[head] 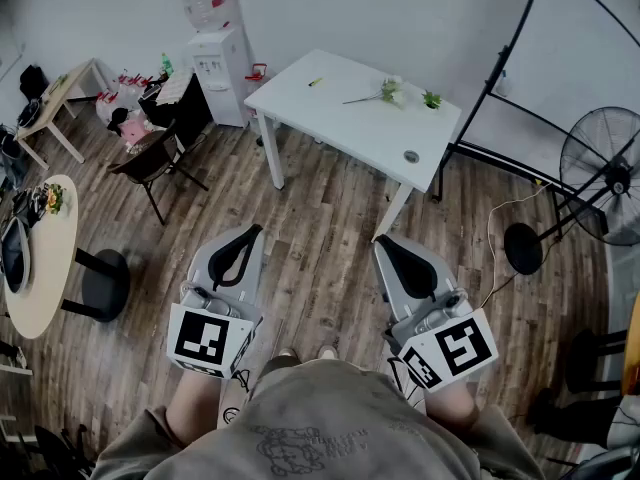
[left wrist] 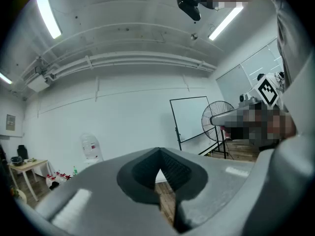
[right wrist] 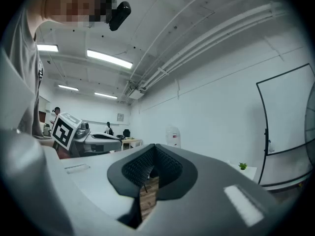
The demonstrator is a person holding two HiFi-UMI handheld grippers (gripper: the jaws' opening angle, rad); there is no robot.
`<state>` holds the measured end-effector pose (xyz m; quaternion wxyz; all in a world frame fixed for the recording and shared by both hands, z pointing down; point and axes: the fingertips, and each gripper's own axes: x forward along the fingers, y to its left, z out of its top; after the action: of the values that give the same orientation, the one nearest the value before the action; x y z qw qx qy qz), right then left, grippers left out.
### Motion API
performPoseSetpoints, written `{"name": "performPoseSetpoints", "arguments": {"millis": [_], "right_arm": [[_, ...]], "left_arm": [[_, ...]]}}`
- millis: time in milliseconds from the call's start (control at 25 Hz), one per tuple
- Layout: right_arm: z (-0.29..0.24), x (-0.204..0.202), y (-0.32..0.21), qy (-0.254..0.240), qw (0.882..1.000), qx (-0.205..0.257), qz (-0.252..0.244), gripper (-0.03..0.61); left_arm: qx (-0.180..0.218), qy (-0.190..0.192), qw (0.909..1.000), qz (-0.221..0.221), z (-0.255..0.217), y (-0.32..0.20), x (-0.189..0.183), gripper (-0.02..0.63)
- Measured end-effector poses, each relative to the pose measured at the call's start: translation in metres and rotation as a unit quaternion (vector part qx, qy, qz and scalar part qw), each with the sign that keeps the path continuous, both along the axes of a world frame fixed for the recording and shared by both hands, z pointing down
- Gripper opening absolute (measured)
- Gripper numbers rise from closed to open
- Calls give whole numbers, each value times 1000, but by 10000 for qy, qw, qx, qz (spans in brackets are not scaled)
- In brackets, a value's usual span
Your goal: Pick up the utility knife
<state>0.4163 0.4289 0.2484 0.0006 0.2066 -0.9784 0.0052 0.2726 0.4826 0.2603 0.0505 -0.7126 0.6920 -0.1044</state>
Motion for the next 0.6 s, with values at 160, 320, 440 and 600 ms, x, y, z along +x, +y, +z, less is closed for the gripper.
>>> {"name": "performPoseSetpoints", "arguments": {"millis": [160, 320, 440, 600], "right_arm": [[2, 1, -1, -72, 10000, -6, 0, 28], [6, 3, -1, -66, 9999, -54, -59, 29], [10, 5, 2, -15, 9999, -51, -143, 29], [17, 12, -1, 40, 9998, -92, -148, 29]], "left_arm": [[-8, -6, 10000, -64, -4, 0, -2, 0], [-85, 66, 9999, -60, -2, -1, 3, 0], [-119, 111, 9998, -81, 1, 0, 7, 0], [-127, 136, 9998, -116, 9, 0, 12, 0]]}}
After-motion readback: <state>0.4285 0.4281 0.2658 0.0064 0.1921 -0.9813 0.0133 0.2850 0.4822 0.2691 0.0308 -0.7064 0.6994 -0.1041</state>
